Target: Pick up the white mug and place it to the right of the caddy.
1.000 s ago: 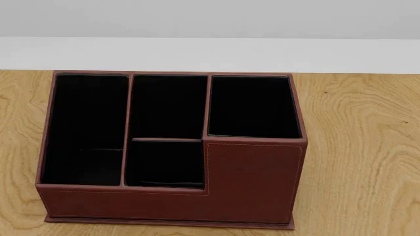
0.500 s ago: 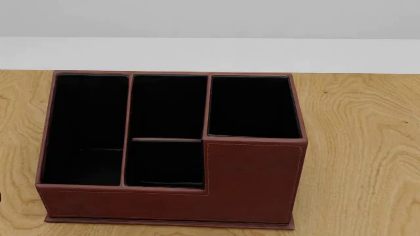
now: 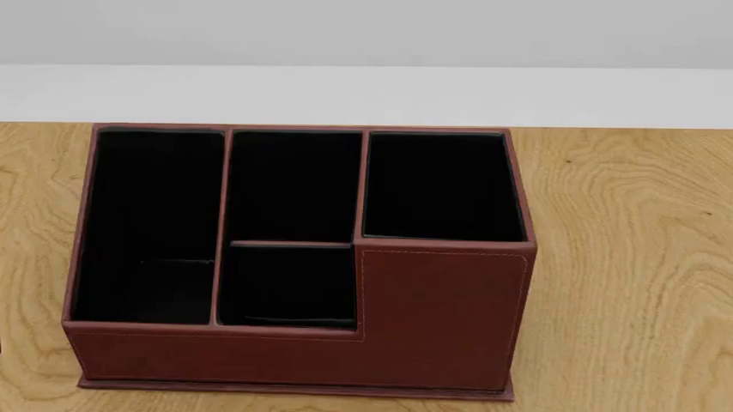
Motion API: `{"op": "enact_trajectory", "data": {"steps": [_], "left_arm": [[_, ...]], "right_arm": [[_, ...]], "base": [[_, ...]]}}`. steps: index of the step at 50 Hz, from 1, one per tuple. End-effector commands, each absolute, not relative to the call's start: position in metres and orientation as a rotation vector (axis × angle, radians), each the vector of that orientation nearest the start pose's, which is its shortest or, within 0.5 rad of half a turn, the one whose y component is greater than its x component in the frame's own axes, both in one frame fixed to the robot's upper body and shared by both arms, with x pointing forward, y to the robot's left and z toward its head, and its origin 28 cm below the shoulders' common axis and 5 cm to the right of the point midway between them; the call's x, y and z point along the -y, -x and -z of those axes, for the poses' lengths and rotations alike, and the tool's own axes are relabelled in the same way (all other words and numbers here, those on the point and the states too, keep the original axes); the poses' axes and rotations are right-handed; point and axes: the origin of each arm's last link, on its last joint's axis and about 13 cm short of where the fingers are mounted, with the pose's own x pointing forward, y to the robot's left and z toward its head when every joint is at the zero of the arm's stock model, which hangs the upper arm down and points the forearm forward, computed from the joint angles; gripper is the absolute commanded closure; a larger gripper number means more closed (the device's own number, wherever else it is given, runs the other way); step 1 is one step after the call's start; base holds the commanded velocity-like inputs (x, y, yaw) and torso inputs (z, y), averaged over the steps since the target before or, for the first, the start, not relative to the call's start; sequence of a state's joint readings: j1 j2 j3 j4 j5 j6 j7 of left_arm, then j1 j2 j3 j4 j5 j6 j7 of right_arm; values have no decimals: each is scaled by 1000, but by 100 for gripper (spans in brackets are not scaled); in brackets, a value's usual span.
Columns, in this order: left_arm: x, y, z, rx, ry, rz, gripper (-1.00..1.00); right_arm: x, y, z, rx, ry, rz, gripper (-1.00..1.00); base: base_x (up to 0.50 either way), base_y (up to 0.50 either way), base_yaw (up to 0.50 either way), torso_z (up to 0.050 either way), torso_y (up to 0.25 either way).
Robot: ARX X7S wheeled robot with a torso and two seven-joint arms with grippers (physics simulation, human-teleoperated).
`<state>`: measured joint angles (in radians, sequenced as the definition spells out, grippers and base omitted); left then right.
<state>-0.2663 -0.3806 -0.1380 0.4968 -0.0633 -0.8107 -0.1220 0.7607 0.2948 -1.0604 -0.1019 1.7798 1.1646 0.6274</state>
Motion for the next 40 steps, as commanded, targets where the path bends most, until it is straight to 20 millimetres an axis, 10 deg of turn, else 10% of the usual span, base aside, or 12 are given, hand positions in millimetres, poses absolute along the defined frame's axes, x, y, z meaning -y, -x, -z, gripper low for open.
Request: {"op": "enact_trajectory", "data": {"steps": [1,40], "left_arm": [[-307,-232,-143,-9,-280,-317,-100],[-303,-227,-152,18,-271,-309,-100]], "right_arm": [[1,-184,-101,-1191,162,-1040,100],[11,-185,-160,-979,181,-980,100]], "base": [[0,0,0,0,0],[0,0,0,0,0]]}}
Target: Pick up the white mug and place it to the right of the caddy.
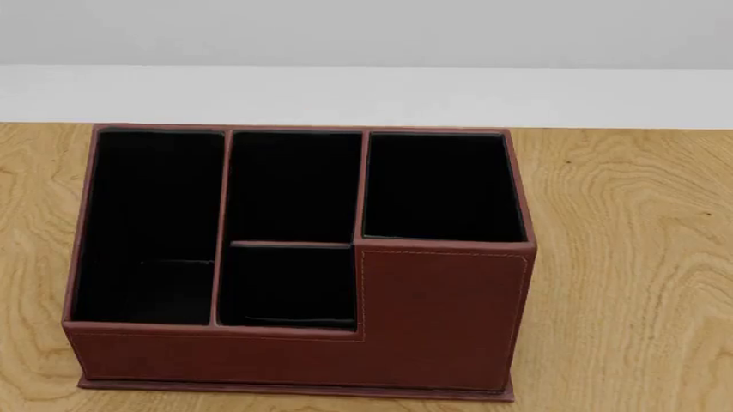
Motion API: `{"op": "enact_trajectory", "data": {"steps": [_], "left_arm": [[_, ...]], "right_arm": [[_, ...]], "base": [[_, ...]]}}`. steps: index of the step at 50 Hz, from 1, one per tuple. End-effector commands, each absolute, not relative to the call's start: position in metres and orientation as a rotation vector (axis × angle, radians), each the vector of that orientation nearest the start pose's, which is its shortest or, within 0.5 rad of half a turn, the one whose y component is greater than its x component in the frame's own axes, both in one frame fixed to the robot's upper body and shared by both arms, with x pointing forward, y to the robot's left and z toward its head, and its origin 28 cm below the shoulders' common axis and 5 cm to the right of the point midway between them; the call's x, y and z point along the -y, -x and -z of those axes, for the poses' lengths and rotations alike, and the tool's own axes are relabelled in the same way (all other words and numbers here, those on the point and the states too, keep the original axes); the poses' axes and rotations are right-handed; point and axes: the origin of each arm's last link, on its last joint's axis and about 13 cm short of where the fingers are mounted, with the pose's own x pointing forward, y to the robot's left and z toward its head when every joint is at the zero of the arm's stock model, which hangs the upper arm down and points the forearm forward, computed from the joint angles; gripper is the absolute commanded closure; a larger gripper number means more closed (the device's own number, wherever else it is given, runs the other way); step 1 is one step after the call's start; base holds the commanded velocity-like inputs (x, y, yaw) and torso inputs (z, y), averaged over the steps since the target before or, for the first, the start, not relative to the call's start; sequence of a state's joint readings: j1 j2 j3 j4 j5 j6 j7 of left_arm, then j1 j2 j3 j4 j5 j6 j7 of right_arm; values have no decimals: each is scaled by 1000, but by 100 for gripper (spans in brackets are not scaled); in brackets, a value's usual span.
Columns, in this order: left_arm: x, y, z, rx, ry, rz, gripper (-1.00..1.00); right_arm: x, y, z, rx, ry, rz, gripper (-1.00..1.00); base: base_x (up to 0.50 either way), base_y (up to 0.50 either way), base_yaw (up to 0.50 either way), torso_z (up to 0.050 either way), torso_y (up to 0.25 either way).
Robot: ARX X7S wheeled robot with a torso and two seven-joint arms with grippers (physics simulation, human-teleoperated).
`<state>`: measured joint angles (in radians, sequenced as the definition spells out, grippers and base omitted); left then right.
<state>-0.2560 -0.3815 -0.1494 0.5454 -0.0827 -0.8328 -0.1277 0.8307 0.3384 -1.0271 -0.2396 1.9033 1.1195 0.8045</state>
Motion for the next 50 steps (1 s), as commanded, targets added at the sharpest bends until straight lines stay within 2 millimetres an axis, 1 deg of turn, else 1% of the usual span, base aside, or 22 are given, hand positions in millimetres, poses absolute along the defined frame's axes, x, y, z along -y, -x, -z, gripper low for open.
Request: {"op": "enact_trajectory", "data": {"steps": [1,6,22,36,50], "left_arm": [[-303,-227,-152,19,-272,-309,-100],[-301,-229,-155,29,-269,-301,-100],[-300,-227,-163,49,-263,-299,-100],[-302,-221,-167,55,-268,-311,-100],[-301,-220,-169,63,-260,-312,-100]], "right_arm": [[12,-185,-162,-974,184,-978,100],[14,-184,-173,-937,180,-967,100],[20,-184,-198,-872,200,-928,100],[28,-185,-210,-831,188,-879,100],[37,-187,-222,-792,186,-825,100]], "base": [[0,0,0,0,0],[0,0,0,0,0],[0,0,0,0,0],[0,0,0,0,0],[0,0,0,0,0]]}}
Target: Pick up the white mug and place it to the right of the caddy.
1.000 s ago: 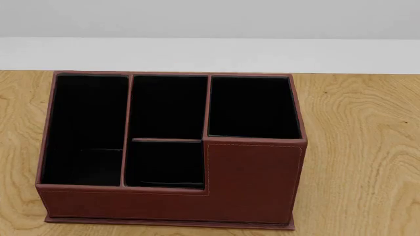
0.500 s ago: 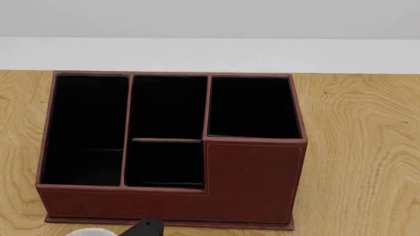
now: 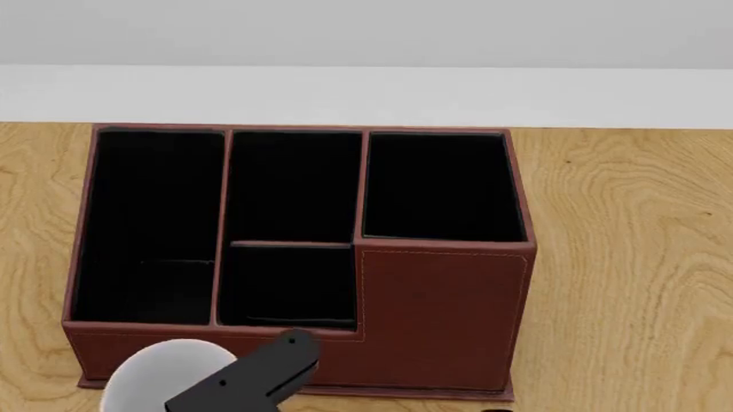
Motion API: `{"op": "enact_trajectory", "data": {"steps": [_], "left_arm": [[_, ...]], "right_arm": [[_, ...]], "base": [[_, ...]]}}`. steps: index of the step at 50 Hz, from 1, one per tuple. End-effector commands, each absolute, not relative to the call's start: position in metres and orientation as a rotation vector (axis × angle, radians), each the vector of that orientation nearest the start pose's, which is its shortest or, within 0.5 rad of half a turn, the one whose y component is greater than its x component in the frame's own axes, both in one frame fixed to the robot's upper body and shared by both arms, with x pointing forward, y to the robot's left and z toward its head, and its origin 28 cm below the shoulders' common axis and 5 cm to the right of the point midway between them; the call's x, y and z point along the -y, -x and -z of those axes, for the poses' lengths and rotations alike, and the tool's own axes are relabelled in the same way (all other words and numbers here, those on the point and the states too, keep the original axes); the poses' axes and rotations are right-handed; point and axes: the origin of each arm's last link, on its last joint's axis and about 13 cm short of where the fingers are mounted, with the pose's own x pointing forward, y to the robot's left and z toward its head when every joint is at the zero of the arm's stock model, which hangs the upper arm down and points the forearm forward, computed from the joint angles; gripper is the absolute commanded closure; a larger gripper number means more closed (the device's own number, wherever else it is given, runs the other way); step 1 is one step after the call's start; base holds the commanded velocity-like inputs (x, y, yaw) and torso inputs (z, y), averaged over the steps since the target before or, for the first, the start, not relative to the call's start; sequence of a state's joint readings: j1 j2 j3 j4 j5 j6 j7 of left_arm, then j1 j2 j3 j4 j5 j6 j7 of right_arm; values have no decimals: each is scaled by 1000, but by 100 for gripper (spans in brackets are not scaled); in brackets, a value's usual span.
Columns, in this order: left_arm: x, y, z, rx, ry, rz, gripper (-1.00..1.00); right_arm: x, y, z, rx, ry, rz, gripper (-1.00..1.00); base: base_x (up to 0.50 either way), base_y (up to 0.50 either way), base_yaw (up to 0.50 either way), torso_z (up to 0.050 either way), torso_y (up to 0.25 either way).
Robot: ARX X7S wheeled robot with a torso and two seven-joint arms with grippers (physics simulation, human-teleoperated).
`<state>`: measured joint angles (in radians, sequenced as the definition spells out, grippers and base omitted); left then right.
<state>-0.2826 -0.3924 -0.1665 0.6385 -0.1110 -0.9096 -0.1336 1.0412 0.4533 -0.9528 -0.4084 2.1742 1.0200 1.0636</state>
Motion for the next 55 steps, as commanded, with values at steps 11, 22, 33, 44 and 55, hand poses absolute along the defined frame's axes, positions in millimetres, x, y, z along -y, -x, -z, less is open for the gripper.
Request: {"op": "enact_trajectory", "data": {"steps": [11,22,33,44,55], "left_arm": [[-300,-220,-171,68,-257,-311,-100],[-300,-220,-174,76,-257,-309,-100],[-298,-221,-176,81,-254,-301,-100],[-297,-223,-179,87,-250,-292,-100],[-297,-221,-180,92,-249,-290,-100]], "right_arm": [[50,-192,-237,-740,171,-740,100],[64,-190,-251,-697,167,-655,100],[79,-188,-266,-655,163,-558,100],[90,-183,-289,-585,169,-486,100],[100,-178,-302,-546,170,-419,100]], "base": [[0,0,0,0,0],[0,0,0,0,1],[0,0,0,0,0],[0,0,0,0,1],[0,0,0,0,0]]}}
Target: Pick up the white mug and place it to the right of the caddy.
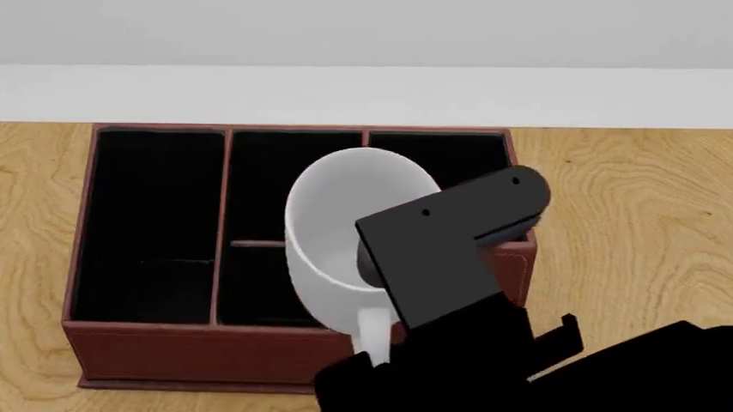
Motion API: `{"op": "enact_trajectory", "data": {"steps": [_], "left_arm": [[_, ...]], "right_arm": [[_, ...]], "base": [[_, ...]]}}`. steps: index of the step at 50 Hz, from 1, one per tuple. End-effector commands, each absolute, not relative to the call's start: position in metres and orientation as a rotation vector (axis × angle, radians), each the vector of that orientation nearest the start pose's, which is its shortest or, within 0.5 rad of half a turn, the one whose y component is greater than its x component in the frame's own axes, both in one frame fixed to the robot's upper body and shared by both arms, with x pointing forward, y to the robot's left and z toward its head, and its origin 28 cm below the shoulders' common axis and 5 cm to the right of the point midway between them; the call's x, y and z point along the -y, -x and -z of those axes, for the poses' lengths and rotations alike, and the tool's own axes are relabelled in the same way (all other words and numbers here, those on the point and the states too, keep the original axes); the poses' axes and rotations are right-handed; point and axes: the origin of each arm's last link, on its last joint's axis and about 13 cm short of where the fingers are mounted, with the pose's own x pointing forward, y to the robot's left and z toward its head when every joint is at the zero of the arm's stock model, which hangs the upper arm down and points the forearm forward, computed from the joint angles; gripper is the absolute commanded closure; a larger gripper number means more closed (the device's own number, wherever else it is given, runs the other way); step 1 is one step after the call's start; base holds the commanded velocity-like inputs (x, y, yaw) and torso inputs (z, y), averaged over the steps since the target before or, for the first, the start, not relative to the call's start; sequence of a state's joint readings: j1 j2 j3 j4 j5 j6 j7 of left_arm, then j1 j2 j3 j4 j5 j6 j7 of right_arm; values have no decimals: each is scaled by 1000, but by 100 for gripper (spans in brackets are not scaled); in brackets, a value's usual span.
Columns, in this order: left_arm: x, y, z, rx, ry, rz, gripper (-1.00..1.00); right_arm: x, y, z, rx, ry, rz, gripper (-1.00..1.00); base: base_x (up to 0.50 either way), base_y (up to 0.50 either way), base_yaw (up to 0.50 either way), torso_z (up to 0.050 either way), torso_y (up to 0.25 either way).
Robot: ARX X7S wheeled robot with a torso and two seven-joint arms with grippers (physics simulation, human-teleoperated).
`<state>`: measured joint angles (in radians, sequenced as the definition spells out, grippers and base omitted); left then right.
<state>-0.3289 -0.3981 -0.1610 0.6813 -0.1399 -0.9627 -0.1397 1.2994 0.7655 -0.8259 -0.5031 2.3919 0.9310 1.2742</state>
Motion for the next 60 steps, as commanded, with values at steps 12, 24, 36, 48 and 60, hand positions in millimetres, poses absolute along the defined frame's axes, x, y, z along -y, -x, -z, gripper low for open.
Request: {"op": "enact_trajectory", "data": {"steps": [12,24,36,48,60], "left_arm": [[-296,-221,-180,92,-245,-288,-100],[-295,-221,-179,87,-248,-284,-100],[-292,-226,-179,86,-249,-273,-100],[-292,-225,-182,90,-254,-272,-100],[-290,-223,-186,100,-254,-269,-100]], "right_arm": [[116,-177,-316,-508,170,-327,100],[132,-171,-333,-462,171,-234,100],[154,-161,-352,-423,178,-109,100],[169,-148,-364,-406,179,-24,100],[185,-158,-359,-448,178,12,100]], "base": [[0,0,0,0,1],[0,0,0,0,1],[0,0,0,0,0],[0,0,0,0,1],[0,0,0,0,0]]}}
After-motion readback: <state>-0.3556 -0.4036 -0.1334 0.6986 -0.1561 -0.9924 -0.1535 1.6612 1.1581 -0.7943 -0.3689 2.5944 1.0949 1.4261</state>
